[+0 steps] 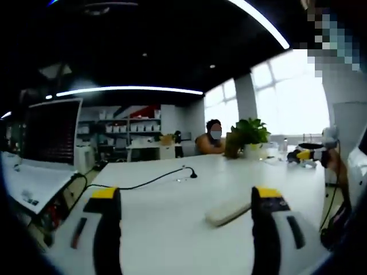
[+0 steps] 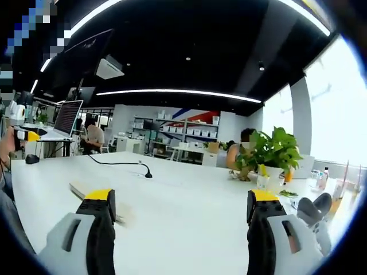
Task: Arrange the utensils inside the cutlery case until each visible utensil rests in its matching compartment.
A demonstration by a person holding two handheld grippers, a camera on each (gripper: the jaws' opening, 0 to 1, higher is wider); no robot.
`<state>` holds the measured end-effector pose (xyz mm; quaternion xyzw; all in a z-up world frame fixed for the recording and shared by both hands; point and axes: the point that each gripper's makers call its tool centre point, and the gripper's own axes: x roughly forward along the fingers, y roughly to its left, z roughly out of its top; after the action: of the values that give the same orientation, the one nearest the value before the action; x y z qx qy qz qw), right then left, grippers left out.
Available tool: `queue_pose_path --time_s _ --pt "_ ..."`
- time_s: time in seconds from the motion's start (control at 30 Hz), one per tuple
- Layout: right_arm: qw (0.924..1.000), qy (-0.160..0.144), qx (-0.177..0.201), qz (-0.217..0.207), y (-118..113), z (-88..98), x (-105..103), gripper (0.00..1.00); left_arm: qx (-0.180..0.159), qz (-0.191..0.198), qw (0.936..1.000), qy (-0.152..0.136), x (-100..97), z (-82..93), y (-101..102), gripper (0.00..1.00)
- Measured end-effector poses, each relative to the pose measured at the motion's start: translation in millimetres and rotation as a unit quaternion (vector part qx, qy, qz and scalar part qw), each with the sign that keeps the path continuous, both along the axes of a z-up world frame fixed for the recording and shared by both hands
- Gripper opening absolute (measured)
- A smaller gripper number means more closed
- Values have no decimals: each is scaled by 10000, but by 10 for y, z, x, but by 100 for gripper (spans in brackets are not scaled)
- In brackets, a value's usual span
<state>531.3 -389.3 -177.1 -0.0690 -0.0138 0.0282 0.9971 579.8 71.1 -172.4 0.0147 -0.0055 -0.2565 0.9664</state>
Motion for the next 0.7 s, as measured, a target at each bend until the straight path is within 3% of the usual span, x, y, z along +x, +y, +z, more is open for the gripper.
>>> queue_pose_path --time_s 0.27,0.37,0.47,0.6,0.7 --pt "9996 250 -8 -160 -85 -145 -65 99 97 -132 9999 43 -109 -23 -34 100" --pt "9997 215 16 -93 -71 -141 -112 99 -196 -142 9996 -165 -151 76 -50 100" --pt "9999 -58 -43 76 -28 -39 -165 99 -388 -301 9988 -91 -222 88 -54 100" --pt "9998 -173 -52 118 12 42 -206 99 -254 -377 9988 -155 -301 78 -87 100" --pt "9999 -71 -25 128 28 3 -212 99 -81 -416 9989 -216 -347 61 -115 100"
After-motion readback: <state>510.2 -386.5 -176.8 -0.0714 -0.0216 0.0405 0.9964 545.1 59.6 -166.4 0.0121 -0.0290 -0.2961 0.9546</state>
